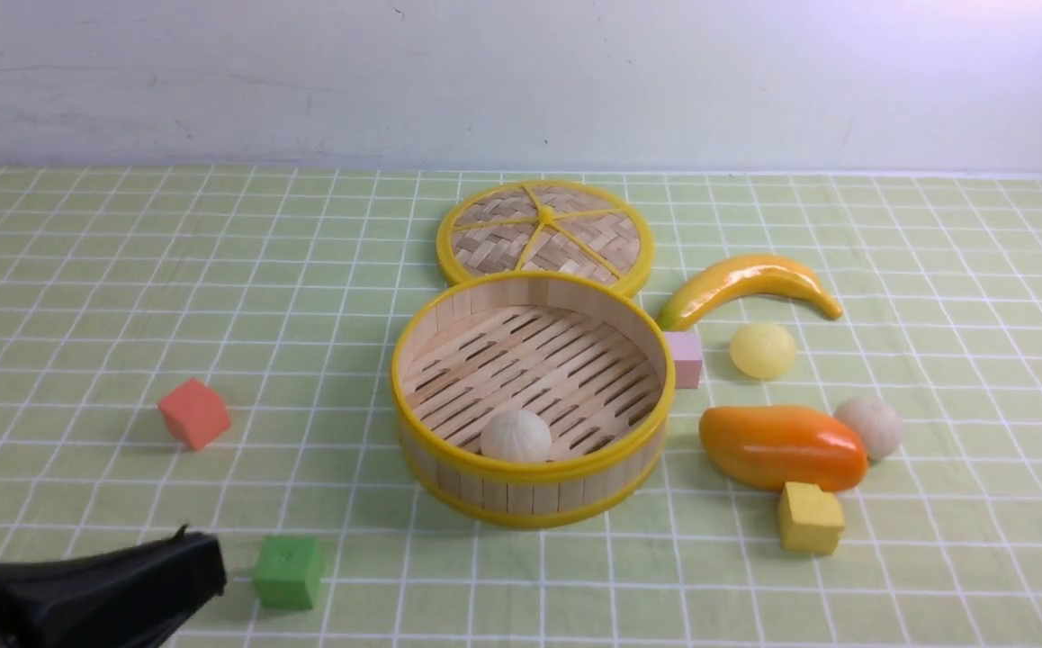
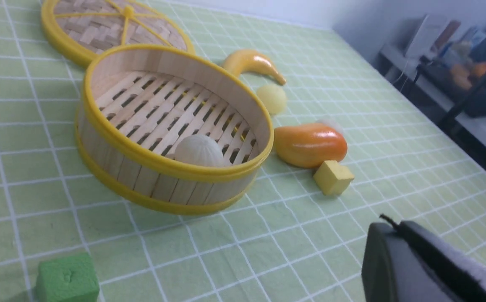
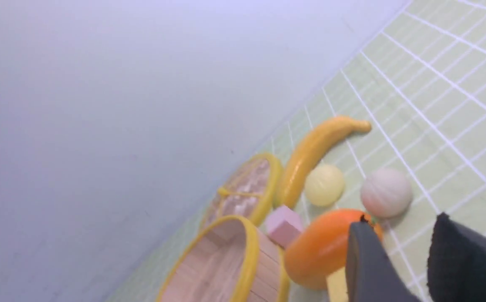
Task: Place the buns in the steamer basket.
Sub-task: Use the right arm to grab a steamed stuffed bun
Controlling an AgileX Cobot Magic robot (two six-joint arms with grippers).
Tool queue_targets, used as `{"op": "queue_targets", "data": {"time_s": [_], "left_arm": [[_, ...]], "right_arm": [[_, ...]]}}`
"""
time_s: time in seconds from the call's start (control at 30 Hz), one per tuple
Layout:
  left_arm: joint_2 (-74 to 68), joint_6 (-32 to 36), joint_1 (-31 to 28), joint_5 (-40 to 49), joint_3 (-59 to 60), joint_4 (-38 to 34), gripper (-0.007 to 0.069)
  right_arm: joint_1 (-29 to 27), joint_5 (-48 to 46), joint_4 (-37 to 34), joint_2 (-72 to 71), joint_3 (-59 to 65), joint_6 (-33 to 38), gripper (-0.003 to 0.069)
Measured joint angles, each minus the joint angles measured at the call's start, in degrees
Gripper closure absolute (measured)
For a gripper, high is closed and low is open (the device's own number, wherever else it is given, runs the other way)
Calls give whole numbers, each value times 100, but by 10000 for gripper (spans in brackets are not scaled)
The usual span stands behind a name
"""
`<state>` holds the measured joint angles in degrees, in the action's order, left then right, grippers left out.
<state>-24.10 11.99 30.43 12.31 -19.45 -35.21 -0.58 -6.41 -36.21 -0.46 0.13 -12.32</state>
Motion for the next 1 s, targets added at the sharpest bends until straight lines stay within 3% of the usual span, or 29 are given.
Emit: {"op": "queue_targets", "data": {"time_s": [0.17,0.27,0.4,0.73,1.0], "left_arm": [[358,15,0,-5,113,0,638],[333,15,0,19,123,0,638],[329,15,0,19,123,5,638],[329,15,0,19,123,59,638],[329,20,0,95,123,174,638]], "right_arm": [[84,-1567,203,1241,-1552,715,481],[112,-3490,1035,3428,-3528,1502,497],[141,-4579,1677,5488,-5042,1720,499],[780,-5167,2905,9204,-7462,964,499],[700,-5871,3074,11065,-9135,761,448]]}}
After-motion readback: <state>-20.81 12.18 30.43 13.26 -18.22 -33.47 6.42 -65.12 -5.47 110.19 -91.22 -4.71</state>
